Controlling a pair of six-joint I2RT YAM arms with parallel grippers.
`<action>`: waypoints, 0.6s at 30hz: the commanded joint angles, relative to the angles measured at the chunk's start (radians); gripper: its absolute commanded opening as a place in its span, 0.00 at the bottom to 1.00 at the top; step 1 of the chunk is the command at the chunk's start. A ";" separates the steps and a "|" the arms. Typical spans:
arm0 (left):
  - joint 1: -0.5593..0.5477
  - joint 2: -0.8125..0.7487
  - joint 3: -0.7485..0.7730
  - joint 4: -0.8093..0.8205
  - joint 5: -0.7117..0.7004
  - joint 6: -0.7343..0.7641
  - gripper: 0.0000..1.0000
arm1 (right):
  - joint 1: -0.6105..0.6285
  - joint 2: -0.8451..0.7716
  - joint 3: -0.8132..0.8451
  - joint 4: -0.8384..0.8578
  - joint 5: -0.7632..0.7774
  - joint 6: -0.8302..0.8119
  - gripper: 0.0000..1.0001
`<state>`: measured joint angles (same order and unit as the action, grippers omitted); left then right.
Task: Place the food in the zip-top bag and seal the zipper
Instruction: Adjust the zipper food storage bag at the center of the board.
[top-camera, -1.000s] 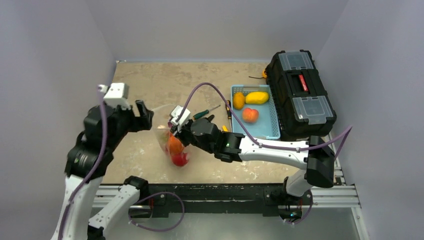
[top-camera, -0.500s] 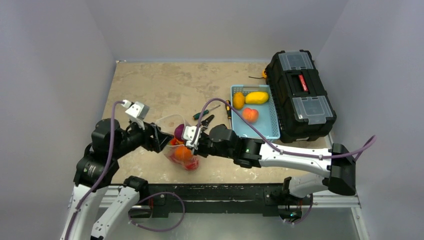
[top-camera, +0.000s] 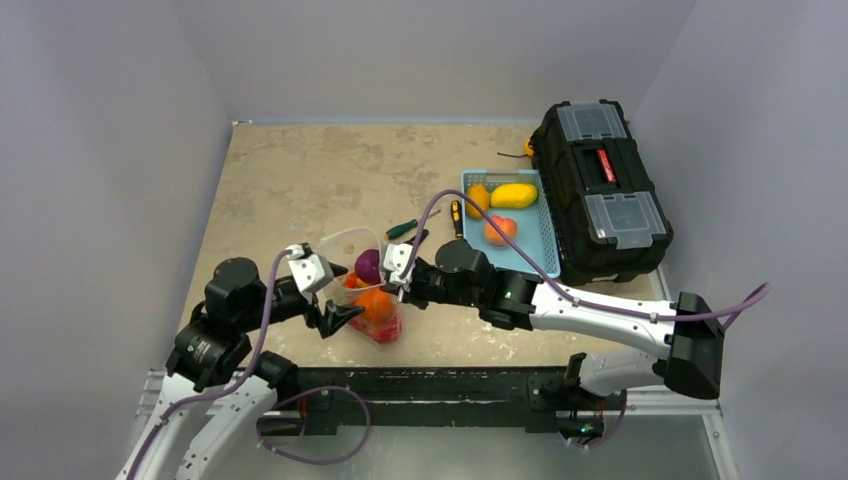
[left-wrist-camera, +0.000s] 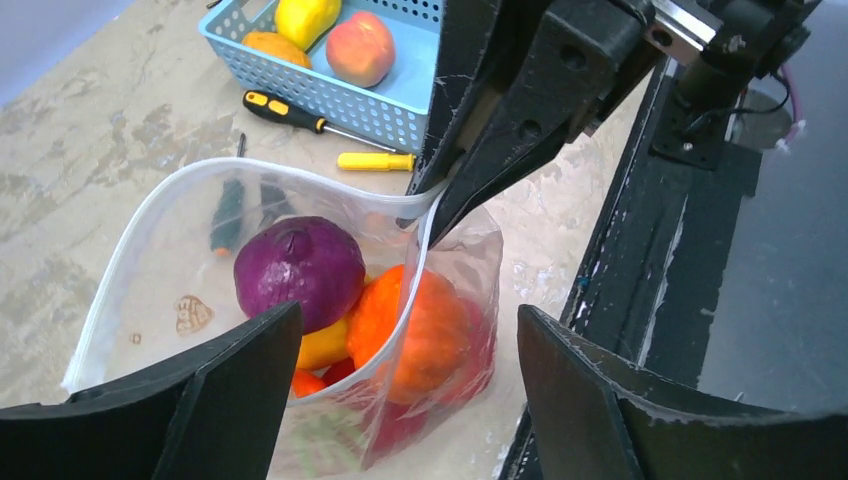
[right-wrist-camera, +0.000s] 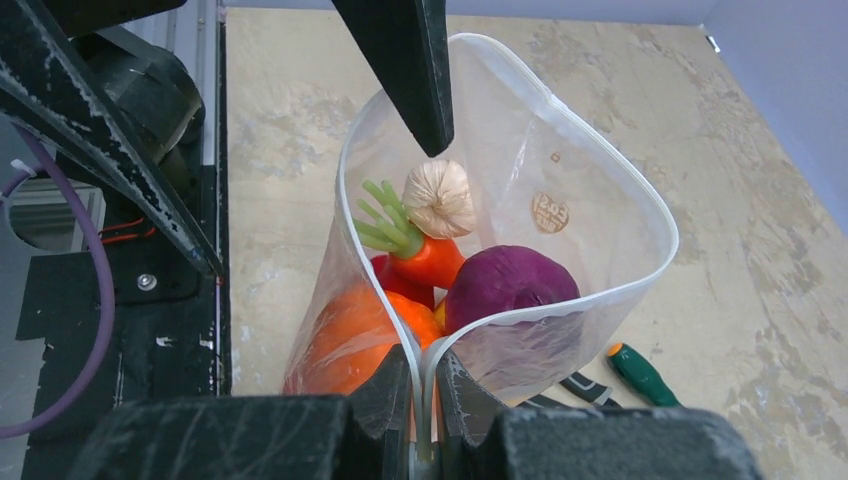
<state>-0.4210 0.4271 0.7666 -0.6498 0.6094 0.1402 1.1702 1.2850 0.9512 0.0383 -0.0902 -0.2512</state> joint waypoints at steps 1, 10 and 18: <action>-0.051 0.074 0.016 0.077 -0.003 0.146 0.76 | -0.007 -0.038 0.003 0.040 -0.046 0.007 0.00; -0.152 0.290 0.109 0.012 -0.235 0.157 0.27 | -0.010 -0.037 0.008 0.019 -0.027 0.010 0.00; -0.151 0.225 0.109 0.044 -0.318 -0.016 0.00 | -0.010 -0.086 -0.067 0.152 0.087 0.164 0.58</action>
<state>-0.5739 0.7029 0.8478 -0.6662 0.3580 0.2348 1.1622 1.2758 0.9348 0.0597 -0.0715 -0.2016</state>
